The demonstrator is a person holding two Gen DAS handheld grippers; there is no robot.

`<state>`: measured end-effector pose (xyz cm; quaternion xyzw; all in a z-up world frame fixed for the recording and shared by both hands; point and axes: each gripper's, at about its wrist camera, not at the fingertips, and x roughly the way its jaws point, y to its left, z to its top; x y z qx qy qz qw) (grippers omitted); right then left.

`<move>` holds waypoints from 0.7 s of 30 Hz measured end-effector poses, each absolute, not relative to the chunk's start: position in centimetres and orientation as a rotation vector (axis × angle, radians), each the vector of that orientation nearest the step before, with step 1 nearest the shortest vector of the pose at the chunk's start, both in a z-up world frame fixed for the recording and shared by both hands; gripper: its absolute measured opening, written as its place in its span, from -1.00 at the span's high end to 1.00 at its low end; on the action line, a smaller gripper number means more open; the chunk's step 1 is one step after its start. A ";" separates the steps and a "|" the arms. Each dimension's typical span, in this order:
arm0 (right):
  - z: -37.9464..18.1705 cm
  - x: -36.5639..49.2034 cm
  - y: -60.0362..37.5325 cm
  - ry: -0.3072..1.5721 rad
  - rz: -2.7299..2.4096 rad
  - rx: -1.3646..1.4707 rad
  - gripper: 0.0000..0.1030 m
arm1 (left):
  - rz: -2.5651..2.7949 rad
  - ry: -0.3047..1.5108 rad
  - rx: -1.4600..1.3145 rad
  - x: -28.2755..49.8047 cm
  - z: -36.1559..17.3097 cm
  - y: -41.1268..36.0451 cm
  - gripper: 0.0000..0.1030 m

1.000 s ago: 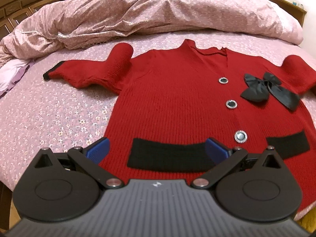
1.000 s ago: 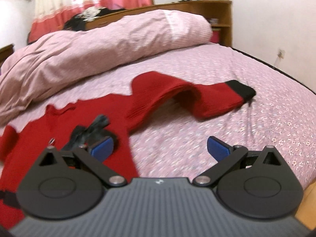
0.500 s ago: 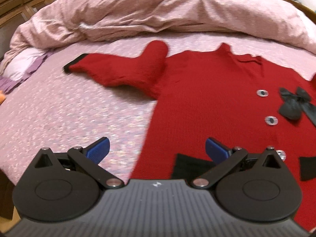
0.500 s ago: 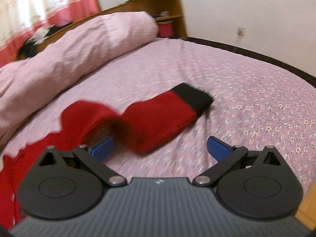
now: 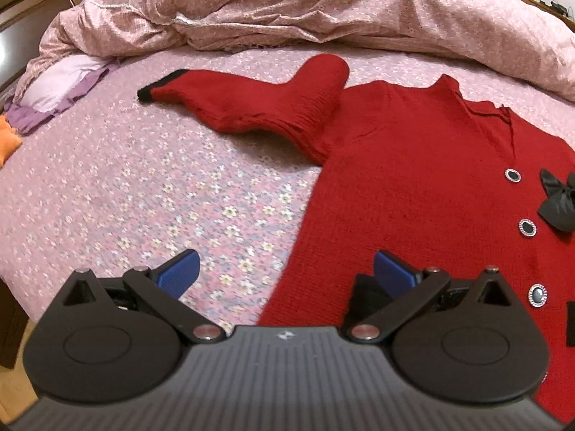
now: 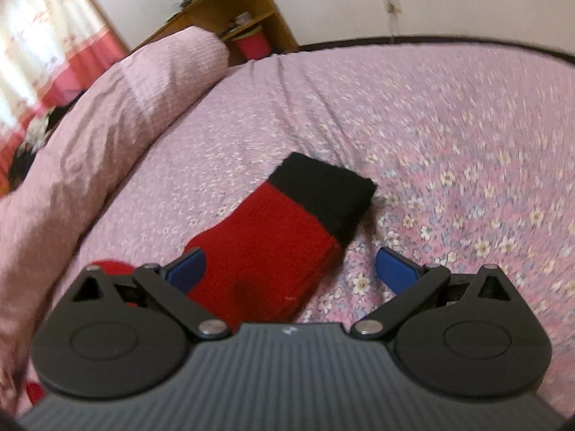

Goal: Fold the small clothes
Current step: 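Move the right gripper to the black cuff of a sleeve and grasp it, then carry the sleeve across the cardigan body with the right gripper and release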

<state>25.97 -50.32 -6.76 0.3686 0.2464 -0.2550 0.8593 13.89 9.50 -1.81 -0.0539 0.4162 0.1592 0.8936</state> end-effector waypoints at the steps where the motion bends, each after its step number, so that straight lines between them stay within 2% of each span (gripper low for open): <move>1: -6.9 26.0 -50.5 0.493 -0.535 0.792 -0.97 | 0.327 0.866 -0.114 13.8 -2.0 9.3 -1.00; 2: -7.0 26.0 -50.5 0.478 -0.531 0.806 -0.94 | 0.326 0.869 -0.112 13.9 -2.2 9.1 -1.00; 4: -7.0 26.3 -50.8 0.459 -0.523 0.825 -0.75 | 0.327 0.877 -0.099 13.8 -2.7 8.6 -1.00; 5: -6.9 26.6 -50.8 0.461 -0.528 0.824 -0.59 | 0.330 0.881 -0.090 13.8 -2.9 8.5 -1.00; 7: -6.8 27.1 -51.0 0.464 -0.510 0.820 -0.57 | 0.336 0.892 -0.077 13.8 -3.3 8.3 -1.00; 10: -7.0 27.6 -51.3 0.475 -0.493 0.818 -0.43 | 0.333 0.903 -0.077 13.8 -3.6 8.2 -1.00; 13: -7.0 27.7 -52.0 0.495 -0.484 0.824 -0.14 | 0.327 0.902 -0.067 13.9 -3.7 8.0 -1.00; 14: -6.9 27.6 -52.4 0.504 -0.484 0.831 0.17 | 0.325 0.901 -0.063 13.9 -3.7 7.9 -1.00; 15: -6.9 27.4 -52.8 0.513 -0.467 0.849 0.70 | 0.324 0.901 -0.060 13.9 -3.6 7.9 -1.00; 17: -7.2 26.9 -53.7 0.512 -0.391 0.938 0.75 | 0.325 0.896 -0.068 13.8 -3.4 8.1 -1.00; 21: -4.5 26.4 -52.3 0.469 -0.349 0.796 0.76 | 0.333 0.890 -0.083 13.5 -2.9 8.9 -1.00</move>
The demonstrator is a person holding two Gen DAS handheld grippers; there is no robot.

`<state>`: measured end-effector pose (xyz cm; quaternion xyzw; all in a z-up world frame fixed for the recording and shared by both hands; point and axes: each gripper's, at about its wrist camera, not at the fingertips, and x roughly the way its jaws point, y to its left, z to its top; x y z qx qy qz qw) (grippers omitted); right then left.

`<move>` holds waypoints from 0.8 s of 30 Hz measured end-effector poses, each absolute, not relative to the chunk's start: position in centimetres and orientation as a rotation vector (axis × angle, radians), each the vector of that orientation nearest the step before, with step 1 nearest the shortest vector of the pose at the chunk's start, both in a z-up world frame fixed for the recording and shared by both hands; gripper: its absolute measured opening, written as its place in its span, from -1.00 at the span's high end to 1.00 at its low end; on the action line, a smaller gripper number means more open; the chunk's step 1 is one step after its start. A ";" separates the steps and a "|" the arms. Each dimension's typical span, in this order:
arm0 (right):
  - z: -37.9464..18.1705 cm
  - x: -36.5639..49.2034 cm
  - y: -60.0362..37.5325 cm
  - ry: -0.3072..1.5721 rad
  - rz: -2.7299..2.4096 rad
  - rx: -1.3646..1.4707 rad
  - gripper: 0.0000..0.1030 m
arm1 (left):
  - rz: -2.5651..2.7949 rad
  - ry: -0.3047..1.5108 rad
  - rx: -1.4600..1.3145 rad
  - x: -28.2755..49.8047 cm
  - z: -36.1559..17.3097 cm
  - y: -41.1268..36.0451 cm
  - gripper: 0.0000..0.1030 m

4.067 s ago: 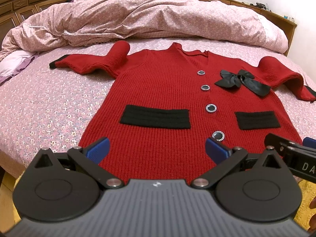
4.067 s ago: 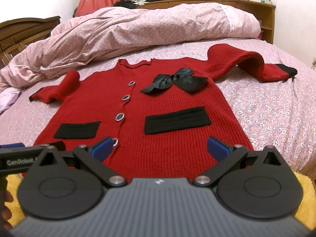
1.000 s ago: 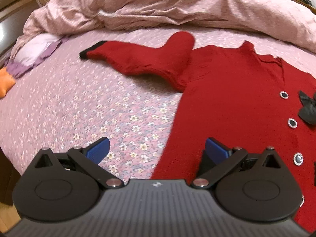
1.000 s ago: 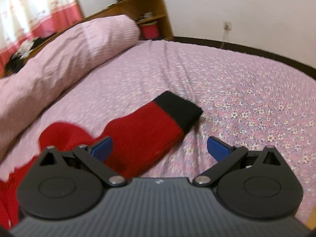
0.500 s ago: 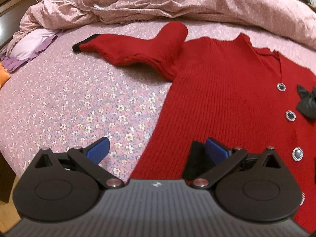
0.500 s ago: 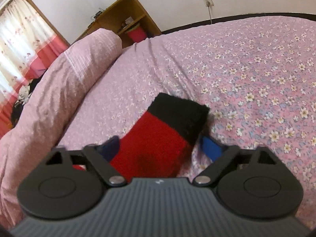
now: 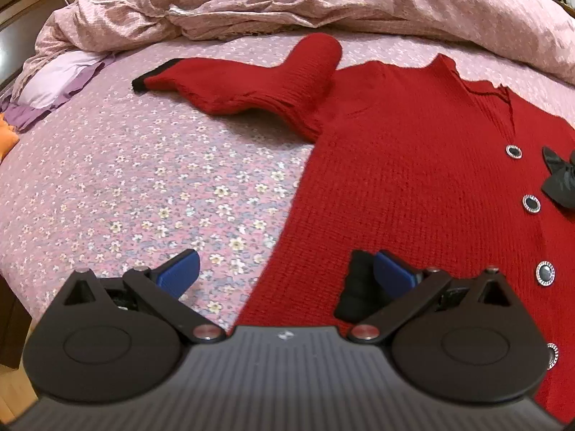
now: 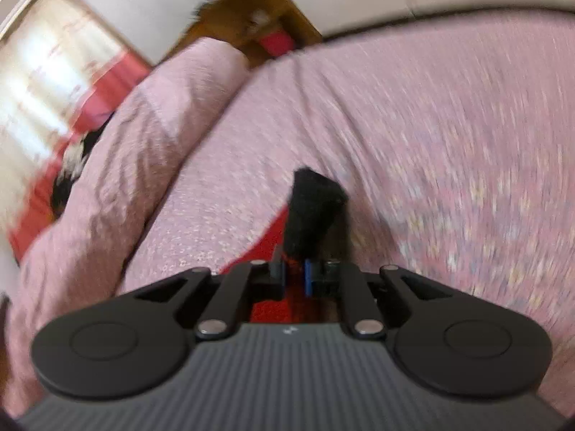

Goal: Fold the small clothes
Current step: 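Carry the sleeve across the cardigan body with the right gripper and release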

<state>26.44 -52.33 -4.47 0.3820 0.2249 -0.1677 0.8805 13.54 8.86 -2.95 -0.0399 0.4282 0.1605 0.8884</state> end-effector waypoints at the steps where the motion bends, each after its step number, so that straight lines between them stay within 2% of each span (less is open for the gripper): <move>1: -3.7 26.4 -51.8 0.455 -0.321 0.780 0.76 | 0.337 0.886 -0.083 13.5 -2.8 9.0 -1.00; 8: 3.6 26.8 -45.9 0.331 -0.083 0.692 0.77 | 0.347 0.848 -0.085 13.4 -1.7 10.0 -1.00; 14: 8.6 27.9 -38.2 0.295 0.164 0.654 0.77 | 0.350 0.821 -0.113 12.9 -0.7 11.4 -1.00; 24: 10.3 29.0 -23.5 0.377 0.493 0.676 0.77 | 0.401 0.802 -0.159 11.0 -0.2 15.2 -1.00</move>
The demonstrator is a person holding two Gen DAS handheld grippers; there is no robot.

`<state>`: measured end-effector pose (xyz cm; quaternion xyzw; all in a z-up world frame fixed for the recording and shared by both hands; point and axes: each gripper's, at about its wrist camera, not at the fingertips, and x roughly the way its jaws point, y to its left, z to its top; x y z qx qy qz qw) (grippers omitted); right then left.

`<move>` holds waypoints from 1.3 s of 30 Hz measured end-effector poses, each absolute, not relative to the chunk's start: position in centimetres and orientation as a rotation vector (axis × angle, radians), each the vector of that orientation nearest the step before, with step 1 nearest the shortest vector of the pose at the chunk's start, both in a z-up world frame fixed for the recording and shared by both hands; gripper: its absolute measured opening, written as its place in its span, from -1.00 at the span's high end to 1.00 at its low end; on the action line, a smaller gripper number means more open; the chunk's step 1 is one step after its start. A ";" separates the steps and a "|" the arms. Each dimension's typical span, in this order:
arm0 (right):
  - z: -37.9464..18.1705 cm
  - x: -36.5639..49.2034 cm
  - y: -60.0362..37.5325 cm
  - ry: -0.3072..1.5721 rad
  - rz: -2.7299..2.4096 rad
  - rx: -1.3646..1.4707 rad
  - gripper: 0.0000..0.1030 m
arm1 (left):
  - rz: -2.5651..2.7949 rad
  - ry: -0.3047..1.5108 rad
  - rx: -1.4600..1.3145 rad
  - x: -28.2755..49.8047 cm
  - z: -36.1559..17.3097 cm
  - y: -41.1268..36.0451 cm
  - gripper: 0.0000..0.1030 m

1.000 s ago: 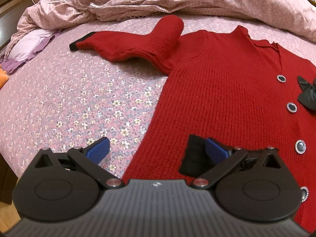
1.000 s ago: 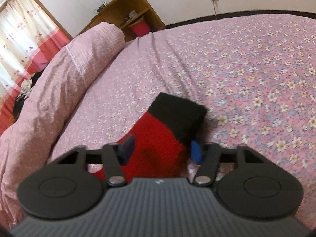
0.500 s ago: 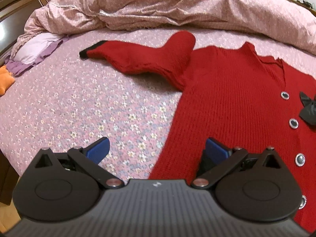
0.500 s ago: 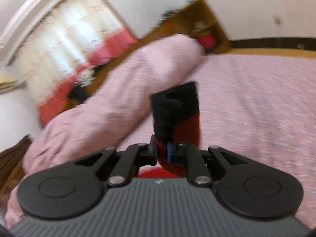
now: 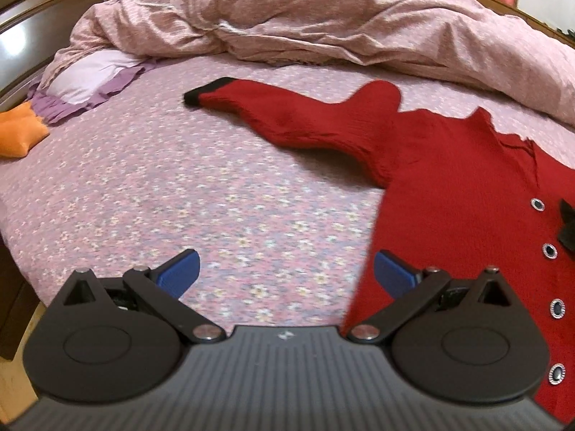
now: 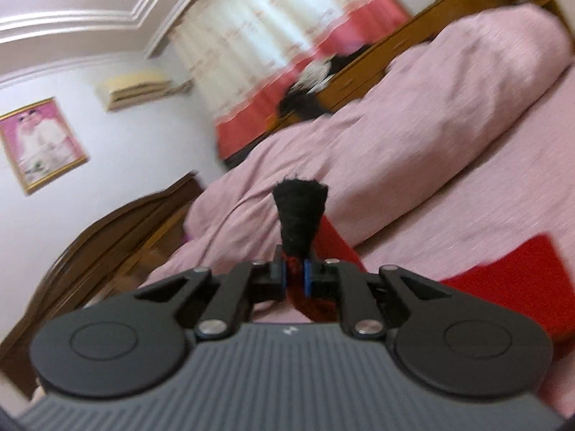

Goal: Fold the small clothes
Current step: 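Carry the sleeve across the cardigan body with the right gripper and release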

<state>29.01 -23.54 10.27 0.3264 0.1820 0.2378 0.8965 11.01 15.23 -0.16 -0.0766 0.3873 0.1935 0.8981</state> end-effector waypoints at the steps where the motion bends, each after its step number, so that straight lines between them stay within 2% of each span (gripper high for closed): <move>1: 10.1 29.1 -22.2 0.389 0.515 0.675 0.77 | 0.407 0.801 -0.163 10.9 -0.1 15.6 -1.00; 6: 8.3 29.1 -15.6 0.464 0.610 0.648 0.77 | 0.433 0.795 -0.183 10.1 -0.1 17.6 -1.00; 14: 1.8 29.2 -7.3 0.652 0.660 0.508 0.76 | 0.465 0.799 -0.197 9.6 -0.5 19.8 -1.00; 19: -1.1 28.7 -5.0 0.753 0.618 0.418 0.70 | 0.460 0.794 -0.197 10.2 -0.5 19.9 -1.00; 20: -1.5 28.7 -4.6 0.759 0.603 0.404 0.59 | 0.455 0.792 -0.197 10.4 -0.5 19.8 -1.00; 21: -1.3 28.5 -4.4 0.765 0.593 0.395 0.45 | 0.450 0.790 -0.197 10.6 -0.4 19.6 -1.00; 24: 0.3 27.4 -4.3 0.735 0.604 0.380 0.17 | 0.424 0.780 -0.198 11.2 -0.2 18.9 -1.00; 27: 3.6 25.9 -5.2 0.669 0.601 0.365 -0.02 | 0.391 0.775 -0.196 11.7 -0.1 17.9 -1.00; 35: 11.8 20.4 -10.3 0.630 0.565 0.584 -0.05 | 0.305 0.742 -0.202 11.4 1.3 16.2 -1.00; 39: 14.1 16.4 -12.9 0.655 0.534 0.772 -0.05 | 0.265 0.734 -0.184 10.6 1.9 15.7 -1.00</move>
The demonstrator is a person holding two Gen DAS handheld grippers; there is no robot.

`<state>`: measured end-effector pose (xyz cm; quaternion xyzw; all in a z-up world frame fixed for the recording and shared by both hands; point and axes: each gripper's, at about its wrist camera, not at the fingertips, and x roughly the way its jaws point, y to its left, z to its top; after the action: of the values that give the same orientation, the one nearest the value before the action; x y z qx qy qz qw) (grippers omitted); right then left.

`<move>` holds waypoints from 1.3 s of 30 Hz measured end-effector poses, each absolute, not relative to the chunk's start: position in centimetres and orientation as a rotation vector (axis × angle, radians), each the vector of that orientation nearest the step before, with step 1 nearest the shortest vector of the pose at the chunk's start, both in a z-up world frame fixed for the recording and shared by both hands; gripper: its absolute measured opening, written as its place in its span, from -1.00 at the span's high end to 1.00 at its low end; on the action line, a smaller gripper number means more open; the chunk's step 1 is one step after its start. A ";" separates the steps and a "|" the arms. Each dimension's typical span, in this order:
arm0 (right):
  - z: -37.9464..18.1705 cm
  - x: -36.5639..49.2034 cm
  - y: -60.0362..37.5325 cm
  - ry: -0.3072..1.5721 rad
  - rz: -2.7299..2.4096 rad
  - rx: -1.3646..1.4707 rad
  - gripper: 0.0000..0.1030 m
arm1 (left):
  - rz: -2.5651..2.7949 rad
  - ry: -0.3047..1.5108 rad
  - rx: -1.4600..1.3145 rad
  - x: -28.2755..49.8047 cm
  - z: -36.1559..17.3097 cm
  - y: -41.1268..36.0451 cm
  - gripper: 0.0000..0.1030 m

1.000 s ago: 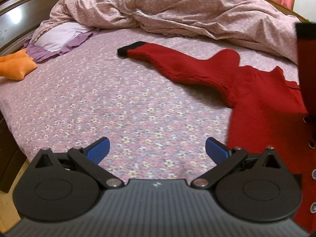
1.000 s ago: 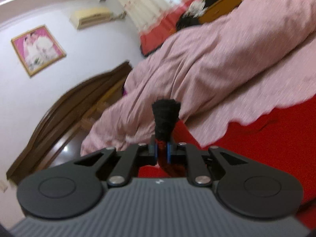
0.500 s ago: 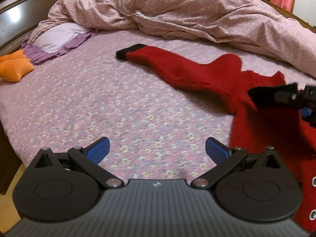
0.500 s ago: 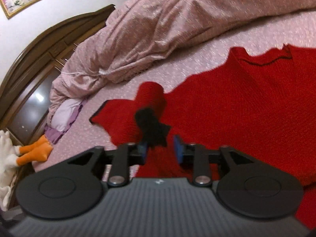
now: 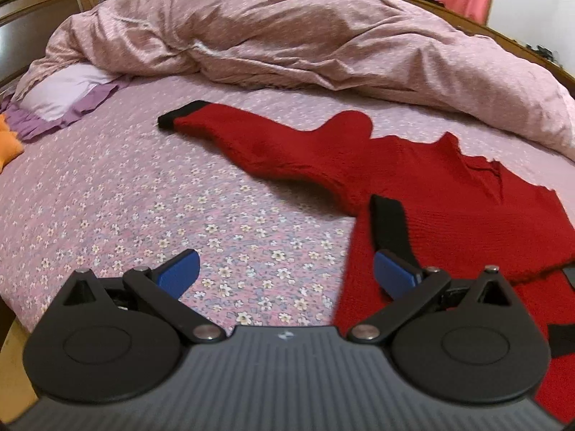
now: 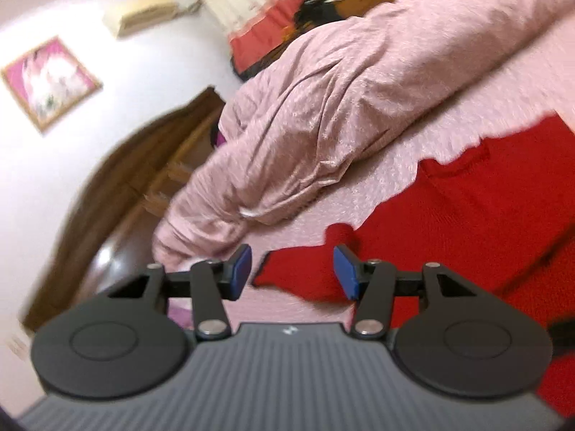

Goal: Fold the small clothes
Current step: 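Carry the sleeve across the cardigan body with the right gripper and release, then lower the left gripper onto the black cuff of the other sleeve and close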

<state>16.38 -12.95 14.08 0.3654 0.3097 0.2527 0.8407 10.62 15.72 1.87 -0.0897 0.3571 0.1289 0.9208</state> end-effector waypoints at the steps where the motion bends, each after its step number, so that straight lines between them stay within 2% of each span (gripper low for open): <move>1: 14.3 15.3 -13.7 0.662 0.528 0.834 -0.05 | 0.259 0.737 -0.182 10.5 1.9 15.8 -1.00; 2: 14.3 14.2 -14.5 0.660 0.524 0.878 -0.07 | 0.252 0.742 -0.181 10.4 2.0 15.9 -1.00; 5: 13.5 11.2 -16.0 0.610 0.443 0.884 -0.34 | 0.246 0.758 -0.191 10.3 2.0 16.9 -1.00; 6: 12.9 10.6 -16.3 0.586 0.398 0.844 -0.37 | 0.250 0.768 -0.194 10.3 1.9 17.4 -1.00; 13: 4.7 9.6 -16.9 0.561 0.026 0.548 -0.37 | 0.312 0.790 -0.146 10.7 1.0 20.0 -1.00; 18: -0.8 10.8 -17.0 0.605 -0.076 0.485 -0.38 | 0.296 0.785 -0.174 11.9 0.4 20.6 -1.00; 24: -4.5 11.9 -17.1 0.654 -0.116 0.443 -0.37 | 0.178 0.739 -0.104 14.6 0.3 16.8 -1.00; 28: -5.3 11.6 -16.8 0.624 -0.111 0.395 -0.38 | 0.061 0.680 -0.049 17.0 0.1 13.3 -1.00; 31: -5.4 12.0 -16.7 0.617 -0.095 0.381 -0.47 | -0.018 0.648 0.028 19.2 -0.5 10.7 -1.00; 39: -1.0 16.0 -19.1 0.532 0.005 0.417 -0.46 | -0.076 0.668 0.090 24.7 -2.4 8.3 -0.99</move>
<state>15.95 -19.10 -1.04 0.2047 0.2611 0.0027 0.9434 24.70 8.33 -2.44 0.0443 0.3277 -0.0375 0.9430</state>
